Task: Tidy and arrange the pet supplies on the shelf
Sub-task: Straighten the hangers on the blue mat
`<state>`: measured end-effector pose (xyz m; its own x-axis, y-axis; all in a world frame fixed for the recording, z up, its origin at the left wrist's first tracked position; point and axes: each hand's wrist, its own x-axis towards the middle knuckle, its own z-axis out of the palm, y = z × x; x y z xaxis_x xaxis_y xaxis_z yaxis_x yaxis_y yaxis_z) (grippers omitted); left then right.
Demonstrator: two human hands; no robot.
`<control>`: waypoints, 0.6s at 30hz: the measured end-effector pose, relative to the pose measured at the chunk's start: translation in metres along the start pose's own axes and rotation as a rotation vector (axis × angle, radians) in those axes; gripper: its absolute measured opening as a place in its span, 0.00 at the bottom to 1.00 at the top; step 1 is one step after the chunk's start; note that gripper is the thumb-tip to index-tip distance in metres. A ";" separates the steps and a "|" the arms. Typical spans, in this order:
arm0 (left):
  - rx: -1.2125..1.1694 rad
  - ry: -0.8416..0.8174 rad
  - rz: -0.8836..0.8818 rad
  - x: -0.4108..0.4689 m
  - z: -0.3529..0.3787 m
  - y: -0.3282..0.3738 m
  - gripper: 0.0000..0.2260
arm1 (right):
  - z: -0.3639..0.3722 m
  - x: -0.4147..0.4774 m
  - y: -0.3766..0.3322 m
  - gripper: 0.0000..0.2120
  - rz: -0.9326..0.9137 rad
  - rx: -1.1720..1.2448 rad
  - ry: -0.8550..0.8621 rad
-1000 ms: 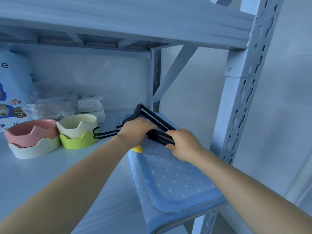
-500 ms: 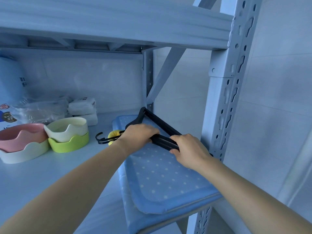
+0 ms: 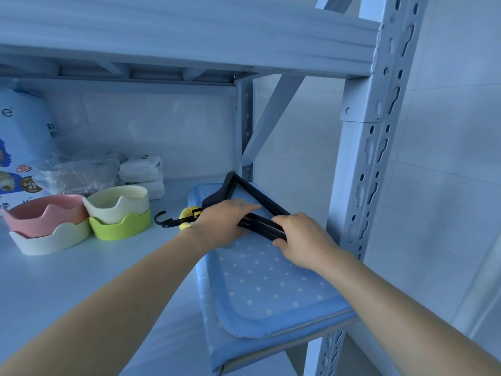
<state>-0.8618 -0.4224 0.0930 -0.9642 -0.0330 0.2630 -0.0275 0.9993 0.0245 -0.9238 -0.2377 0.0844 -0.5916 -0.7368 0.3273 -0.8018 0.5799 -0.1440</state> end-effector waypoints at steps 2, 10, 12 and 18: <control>0.005 -0.009 -0.008 -0.009 0.006 0.002 0.27 | 0.002 0.000 0.000 0.07 -0.014 -0.016 0.014; -0.195 0.048 0.001 -0.042 0.014 0.009 0.29 | 0.008 -0.003 -0.006 0.07 -0.021 -0.082 0.059; -0.212 0.001 -0.015 -0.047 0.018 0.012 0.34 | 0.009 -0.003 -0.007 0.06 -0.021 -0.098 0.065; -0.119 -0.037 -0.070 -0.035 0.024 0.011 0.39 | 0.012 0.015 -0.002 0.06 -0.024 -0.083 0.068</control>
<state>-0.8342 -0.4102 0.0611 -0.9701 -0.0994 0.2212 -0.0652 0.9855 0.1567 -0.9324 -0.2542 0.0783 -0.5634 -0.7270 0.3926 -0.8041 0.5917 -0.0584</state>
